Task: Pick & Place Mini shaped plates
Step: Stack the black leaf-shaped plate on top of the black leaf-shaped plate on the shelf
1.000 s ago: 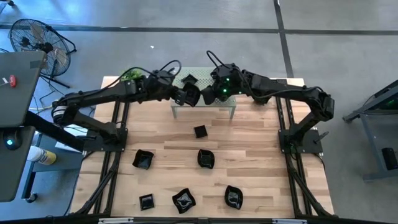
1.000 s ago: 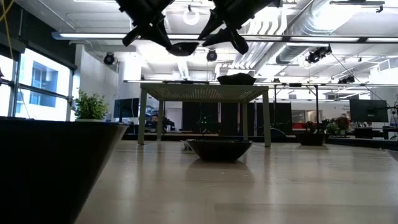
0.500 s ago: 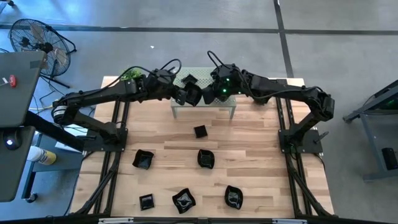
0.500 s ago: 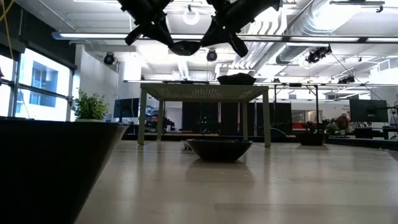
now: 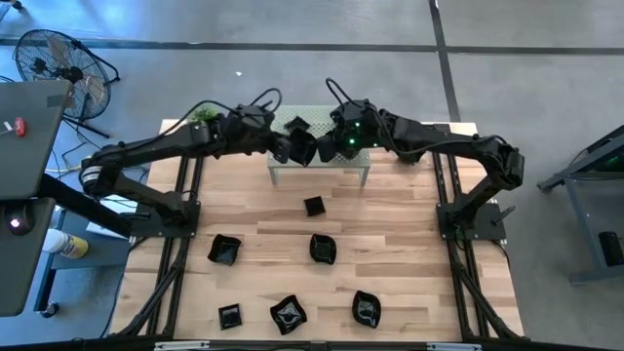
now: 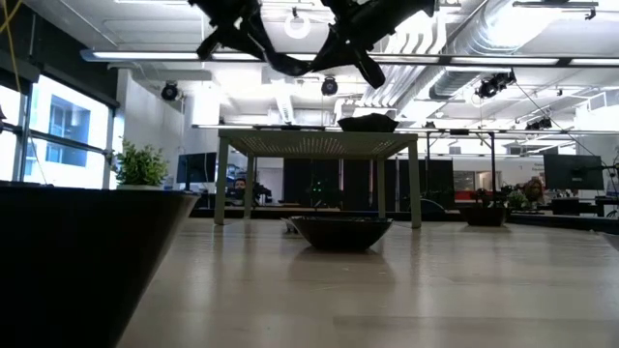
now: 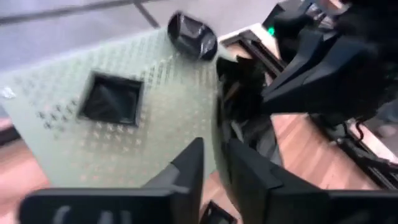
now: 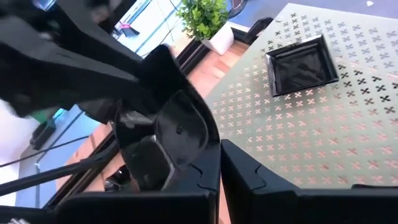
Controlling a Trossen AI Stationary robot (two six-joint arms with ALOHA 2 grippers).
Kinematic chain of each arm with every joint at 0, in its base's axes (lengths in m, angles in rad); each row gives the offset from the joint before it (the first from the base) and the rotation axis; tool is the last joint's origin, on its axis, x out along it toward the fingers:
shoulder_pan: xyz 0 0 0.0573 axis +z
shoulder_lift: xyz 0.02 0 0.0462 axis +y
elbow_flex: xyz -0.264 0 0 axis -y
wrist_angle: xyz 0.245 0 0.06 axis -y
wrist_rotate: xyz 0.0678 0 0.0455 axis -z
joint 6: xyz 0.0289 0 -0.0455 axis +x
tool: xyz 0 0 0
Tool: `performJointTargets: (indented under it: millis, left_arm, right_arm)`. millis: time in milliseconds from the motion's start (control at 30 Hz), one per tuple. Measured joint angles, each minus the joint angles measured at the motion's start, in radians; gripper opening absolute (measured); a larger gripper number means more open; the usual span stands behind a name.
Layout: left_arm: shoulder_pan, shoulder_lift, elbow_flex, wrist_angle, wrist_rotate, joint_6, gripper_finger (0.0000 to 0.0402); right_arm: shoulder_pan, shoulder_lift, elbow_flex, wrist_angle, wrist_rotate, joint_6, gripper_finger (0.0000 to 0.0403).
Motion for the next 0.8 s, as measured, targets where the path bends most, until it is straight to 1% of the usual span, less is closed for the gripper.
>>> performJointTargets:
  millis: [100, 167, 200, 267, 333, 367, 500, 533, 600, 667, 800]
  left_arm:
    - [0.0, -0.008, 0.06, -0.062, -0.049, 0.029, 0.0124]
    - [0.001, -0.017, 0.091, -0.07, -0.052, 0.086, 0.0148]
    - [0.001, -0.024, 0.102, -0.072, -0.041, 0.124, 0.0154]
    - [0.0, -0.041, 0.117, -0.058, -0.032, 0.153, 0.0155]
    - [0.0, -0.059, 0.117, -0.052, -0.021, 0.156, 0.0139]
    - [0.0, -0.064, 0.117, -0.045, -0.003, 0.164, 0.0123]
    - [0.0, -0.066, 0.116, -0.012, 0.078, 0.229, 0.0027]
    - [0.0, -0.066, 0.116, 0.004, 0.105, 0.237, 0.0014]
    - [0.0, -0.067, 0.104, 0.06, 0.135, 0.251, 0.0015]
    - [-0.001, -0.067, 0.075, 0.125, 0.14, 0.259, 0.0018]
    - [0.0, -0.081, 0.001, 0.22, 0.152, 0.256, 0.0003]
  right_arm:
    - [-0.02, 0.0, 0.0, -0.002, -0.01, 0.009, 0.0001]
    - [-0.043, -0.004, 0.0, -0.004, -0.026, 0.026, 0.0001]
    - [-0.058, -0.006, 0.0, -0.004, -0.045, 0.033, 0.0001]
    - [-0.103, -0.013, 0.0, -0.01, -0.089, 0.053, 0.0001]
    - [-0.159, -0.018, 0.0, -0.02, -0.116, 0.06, 0.0001]
    - [-0.191, -0.022, 0.0, -0.031, -0.116, 0.06, 0.0001]
    - [-0.329, -0.028, 0.0, -0.078, -0.144, 0.053, 0.0001]
    - [-0.363, -0.028, 0.0, -0.094, -0.159, 0.049, 0.0001]
    - [-0.418, -0.021, 0.0, -0.125, -0.171, 0.042, 0.0001]
    - [-0.459, -0.014, 0.0, -0.166, -0.179, 0.036, 0.0001]
    - [-0.497, 0.004, 0.0, -0.22, -0.179, 0.055, 0.0001]
